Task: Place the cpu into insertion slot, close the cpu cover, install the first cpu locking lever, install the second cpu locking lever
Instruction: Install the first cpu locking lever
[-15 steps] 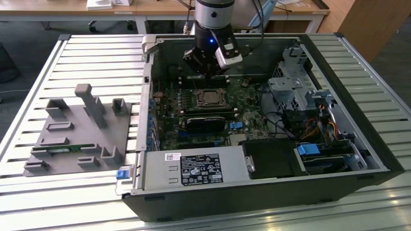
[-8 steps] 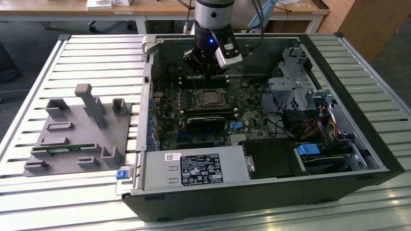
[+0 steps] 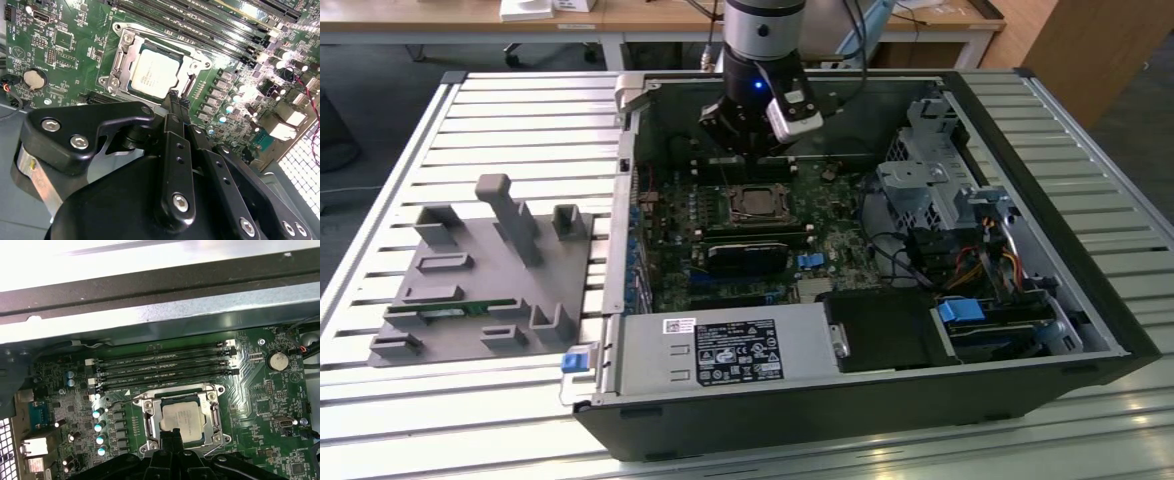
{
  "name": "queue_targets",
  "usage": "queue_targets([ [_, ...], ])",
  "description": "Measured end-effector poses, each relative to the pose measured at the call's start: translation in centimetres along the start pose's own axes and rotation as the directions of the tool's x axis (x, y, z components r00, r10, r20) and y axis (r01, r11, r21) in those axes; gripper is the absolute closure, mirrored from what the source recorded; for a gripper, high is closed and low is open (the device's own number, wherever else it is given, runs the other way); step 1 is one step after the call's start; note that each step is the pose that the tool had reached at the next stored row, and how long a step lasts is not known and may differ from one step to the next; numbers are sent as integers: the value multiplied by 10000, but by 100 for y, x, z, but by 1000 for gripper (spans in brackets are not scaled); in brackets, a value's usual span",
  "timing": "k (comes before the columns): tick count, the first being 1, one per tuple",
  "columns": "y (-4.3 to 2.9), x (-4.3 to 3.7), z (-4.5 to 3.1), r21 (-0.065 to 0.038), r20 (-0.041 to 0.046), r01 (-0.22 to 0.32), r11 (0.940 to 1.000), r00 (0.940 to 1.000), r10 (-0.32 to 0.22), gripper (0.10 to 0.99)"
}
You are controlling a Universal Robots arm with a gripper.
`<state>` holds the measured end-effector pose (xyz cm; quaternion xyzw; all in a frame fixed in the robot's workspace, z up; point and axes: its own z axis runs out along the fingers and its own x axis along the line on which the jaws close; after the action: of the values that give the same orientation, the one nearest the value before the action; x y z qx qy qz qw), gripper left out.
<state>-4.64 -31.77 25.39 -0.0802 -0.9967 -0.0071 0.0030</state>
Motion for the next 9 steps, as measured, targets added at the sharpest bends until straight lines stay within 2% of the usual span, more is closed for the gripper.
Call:
queue_targets([
  [9,-6,29,1,-7,31,4,10000,10000,-4,980],
])
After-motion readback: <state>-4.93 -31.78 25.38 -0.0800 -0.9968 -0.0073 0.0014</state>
